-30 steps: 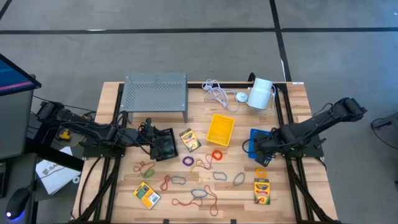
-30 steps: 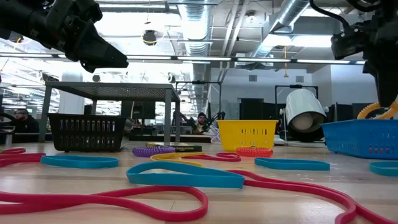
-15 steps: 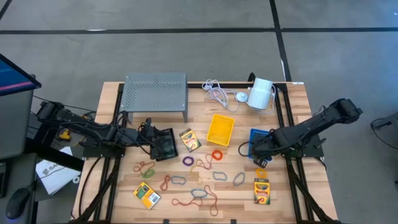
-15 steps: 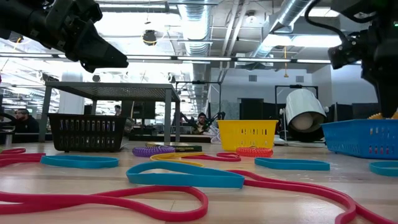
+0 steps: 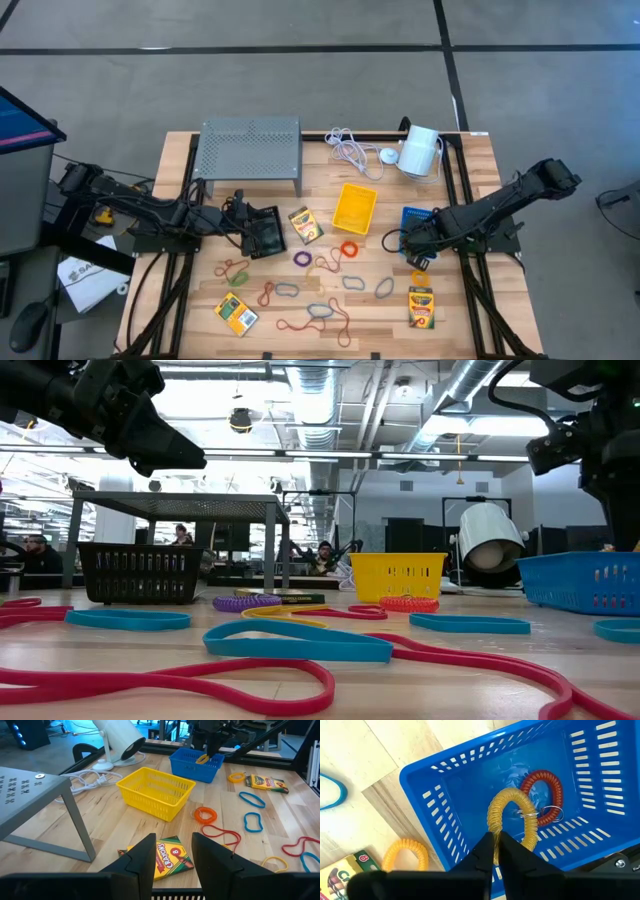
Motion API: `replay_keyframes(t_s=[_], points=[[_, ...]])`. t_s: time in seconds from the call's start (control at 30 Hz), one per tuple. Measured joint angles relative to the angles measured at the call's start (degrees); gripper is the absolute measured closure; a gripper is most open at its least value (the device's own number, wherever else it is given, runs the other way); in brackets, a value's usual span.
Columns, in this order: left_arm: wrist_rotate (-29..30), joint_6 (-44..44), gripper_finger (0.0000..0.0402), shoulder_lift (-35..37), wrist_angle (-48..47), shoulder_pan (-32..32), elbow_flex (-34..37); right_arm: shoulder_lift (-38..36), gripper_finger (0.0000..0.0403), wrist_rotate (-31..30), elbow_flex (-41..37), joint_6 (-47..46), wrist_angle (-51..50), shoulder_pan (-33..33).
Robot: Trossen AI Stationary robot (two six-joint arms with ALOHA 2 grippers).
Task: Pick & Place Office Desk Supplies
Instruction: Put the yellow spring keychain into the blue bin, then put the yellow crayon box into the yellow bin
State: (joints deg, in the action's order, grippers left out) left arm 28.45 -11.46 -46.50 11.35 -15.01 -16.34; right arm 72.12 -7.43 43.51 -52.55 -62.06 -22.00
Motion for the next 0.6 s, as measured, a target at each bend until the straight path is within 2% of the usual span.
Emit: replay_keyframes(t_s=[0.23,0.6], points=[[0.0,0.0,0.0279,0.0,0.0,0.0,0.0,0.0,0.0341,-0.6,0.0,-1.4,-0.5,0.0],[0.0,0.0,0.0279,0.0,0.0,0.0,0.0,0.0,0.0239,-0.6,0.0,-1.5,-0.5,2.1]])
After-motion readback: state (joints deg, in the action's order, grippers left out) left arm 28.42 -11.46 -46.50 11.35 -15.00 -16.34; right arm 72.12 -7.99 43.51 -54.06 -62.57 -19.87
